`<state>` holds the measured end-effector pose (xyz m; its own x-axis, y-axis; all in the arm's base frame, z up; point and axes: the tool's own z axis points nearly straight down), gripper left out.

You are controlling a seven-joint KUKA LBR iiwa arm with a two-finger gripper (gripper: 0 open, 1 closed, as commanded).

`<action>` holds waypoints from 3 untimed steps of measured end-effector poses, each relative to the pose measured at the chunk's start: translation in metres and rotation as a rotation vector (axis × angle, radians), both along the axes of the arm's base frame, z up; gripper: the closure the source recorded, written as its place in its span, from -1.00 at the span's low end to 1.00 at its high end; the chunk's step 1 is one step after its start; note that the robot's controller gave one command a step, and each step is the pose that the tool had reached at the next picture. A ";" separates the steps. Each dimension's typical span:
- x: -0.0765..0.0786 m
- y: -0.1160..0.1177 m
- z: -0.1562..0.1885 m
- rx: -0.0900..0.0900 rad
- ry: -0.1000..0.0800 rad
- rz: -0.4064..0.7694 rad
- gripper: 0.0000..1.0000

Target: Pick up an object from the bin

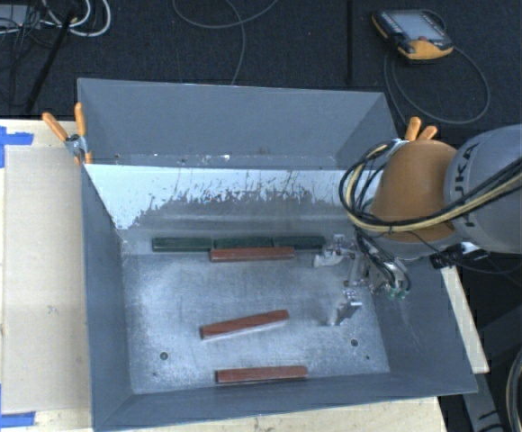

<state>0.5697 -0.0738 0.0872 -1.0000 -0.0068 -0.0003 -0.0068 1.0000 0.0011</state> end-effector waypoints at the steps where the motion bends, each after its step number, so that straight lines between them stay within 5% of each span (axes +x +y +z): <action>1: 0.021 0.035 0.031 0.000 0.008 -0.059 -1.00; 2: 0.024 0.065 0.038 -0.002 -0.006 0.089 -1.00; 3: 0.026 0.107 -0.009 -0.003 -0.007 0.250 1.00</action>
Offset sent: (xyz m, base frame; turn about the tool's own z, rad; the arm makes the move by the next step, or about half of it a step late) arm 0.0160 0.0914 0.0018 -0.3447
